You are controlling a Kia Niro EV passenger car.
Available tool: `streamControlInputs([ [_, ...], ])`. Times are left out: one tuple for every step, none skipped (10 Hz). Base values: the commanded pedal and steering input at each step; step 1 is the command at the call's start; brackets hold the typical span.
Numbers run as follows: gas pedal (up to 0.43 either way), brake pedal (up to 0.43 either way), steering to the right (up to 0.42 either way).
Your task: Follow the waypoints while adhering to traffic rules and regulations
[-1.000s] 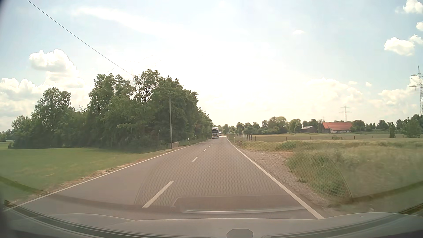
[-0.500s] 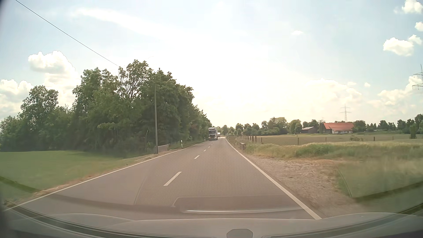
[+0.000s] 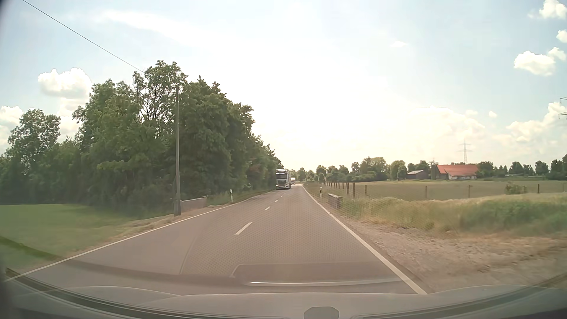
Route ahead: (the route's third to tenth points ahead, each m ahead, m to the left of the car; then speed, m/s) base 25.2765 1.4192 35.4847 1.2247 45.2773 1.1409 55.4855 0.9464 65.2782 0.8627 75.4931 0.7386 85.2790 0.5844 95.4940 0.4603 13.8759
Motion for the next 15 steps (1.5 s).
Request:
streamControlInputs([
  [0.228, 0.0, -0.004],
  [0.22, 0.0, -0.004],
  [0.197, 0.0, -0.004],
  [0.197, 0.0, -0.004],
  [0.197, 0.0, -0.004],
  [0.197, 0.0, -0.004],
  [0.189, 0.0, -0.004],
  [0.189, 0.0, -0.004],
  [0.189, 0.0, -0.004],
  [0.189, 0.0, -0.002],
  [0.189, 0.0, -0.002],
  [0.177, 0.0, -0.002],
  [0.177, 0.0, -0.002],
  [0.177, 0.0, -0.003],
  [0.177, 0.0, -0.003],
])
